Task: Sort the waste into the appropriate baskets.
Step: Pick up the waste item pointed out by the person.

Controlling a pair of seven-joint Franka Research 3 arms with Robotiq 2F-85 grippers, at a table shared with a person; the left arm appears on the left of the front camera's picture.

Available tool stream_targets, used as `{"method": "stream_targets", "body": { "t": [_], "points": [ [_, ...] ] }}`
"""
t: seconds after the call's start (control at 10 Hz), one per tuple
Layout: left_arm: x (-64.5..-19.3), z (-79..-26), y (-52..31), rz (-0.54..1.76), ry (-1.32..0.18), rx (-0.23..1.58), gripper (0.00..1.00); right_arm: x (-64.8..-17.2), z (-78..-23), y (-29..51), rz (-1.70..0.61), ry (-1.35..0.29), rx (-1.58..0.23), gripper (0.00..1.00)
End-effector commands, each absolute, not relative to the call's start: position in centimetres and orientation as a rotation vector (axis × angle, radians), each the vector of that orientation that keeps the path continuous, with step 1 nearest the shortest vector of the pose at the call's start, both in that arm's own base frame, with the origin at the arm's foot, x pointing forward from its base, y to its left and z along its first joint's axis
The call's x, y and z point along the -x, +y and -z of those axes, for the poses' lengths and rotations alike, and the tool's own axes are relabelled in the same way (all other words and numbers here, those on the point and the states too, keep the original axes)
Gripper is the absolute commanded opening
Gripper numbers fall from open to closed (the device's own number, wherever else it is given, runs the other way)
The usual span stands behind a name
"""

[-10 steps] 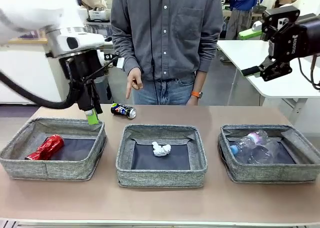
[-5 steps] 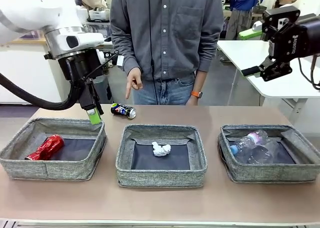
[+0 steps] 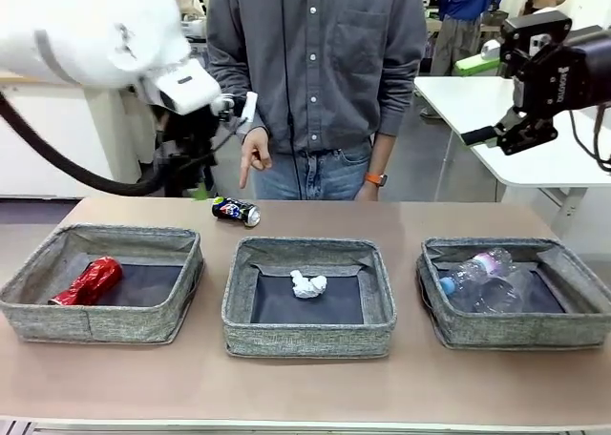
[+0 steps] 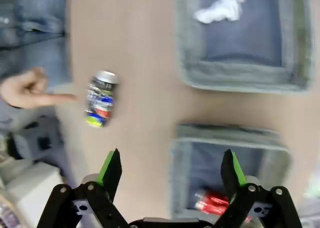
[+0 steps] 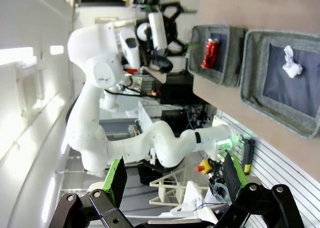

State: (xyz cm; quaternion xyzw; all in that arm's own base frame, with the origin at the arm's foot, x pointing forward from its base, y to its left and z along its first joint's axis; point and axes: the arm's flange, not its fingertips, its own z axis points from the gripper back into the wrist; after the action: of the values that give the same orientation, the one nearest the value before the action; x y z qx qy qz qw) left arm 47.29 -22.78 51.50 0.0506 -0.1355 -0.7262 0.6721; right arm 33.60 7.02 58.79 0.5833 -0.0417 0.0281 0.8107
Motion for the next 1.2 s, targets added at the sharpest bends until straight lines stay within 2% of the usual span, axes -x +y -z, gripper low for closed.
{"method": "stream_targets", "body": {
  "t": [0.0,0.1,0.2,0.3,0.4,0.5,0.6,1.1],
  "points": [
    [-48.5,-48.1,-22.2,1.674,-0.484,-0.121,1.0,-33.7,-59.1,7.0,-0.067,-0.095,-1.258,1.0],
    [-49.4,-47.2,-21.9,1.692,-0.476,-0.055,1.0,-33.7,-59.1,7.0,-0.067,-0.095,-1.258,1.0],
    [-50.3,-46.6,-21.7,1.68,-0.42,0.103,1.0,-33.7,-59.1,7.0,-0.067,-0.095,-1.258,1.0],
    [-49.5,-48.5,-23.0,1.646,-0.447,-0.146,1.0,-33.7,-59.1,7.0,-0.067,-0.095,-1.258,1.0],
    [-49.5,-48.5,-23.0,1.646,-0.447,-0.146,1.0,-33.7,-59.1,7.0,-0.067,-0.095,-1.258,1.0],
    [-50.2,-46.3,-22.9,1.654,-0.456,-0.057,1.0,-33.7,-59.1,7.0,-0.067,-0.095,-1.258,1.0],
    [-49.9,-45.8,-23.5,1.711,-0.441,-0.176,1.0,-33.7,-59.1,7.0,-0.067,-0.095,-1.258,1.0],
    [-56.8,-41.9,-22.2,1.698,-0.417,-0.12,1.0,-33.7,-59.1,7.0,-0.067,-0.095,-1.258,1.0]
  ]
}}
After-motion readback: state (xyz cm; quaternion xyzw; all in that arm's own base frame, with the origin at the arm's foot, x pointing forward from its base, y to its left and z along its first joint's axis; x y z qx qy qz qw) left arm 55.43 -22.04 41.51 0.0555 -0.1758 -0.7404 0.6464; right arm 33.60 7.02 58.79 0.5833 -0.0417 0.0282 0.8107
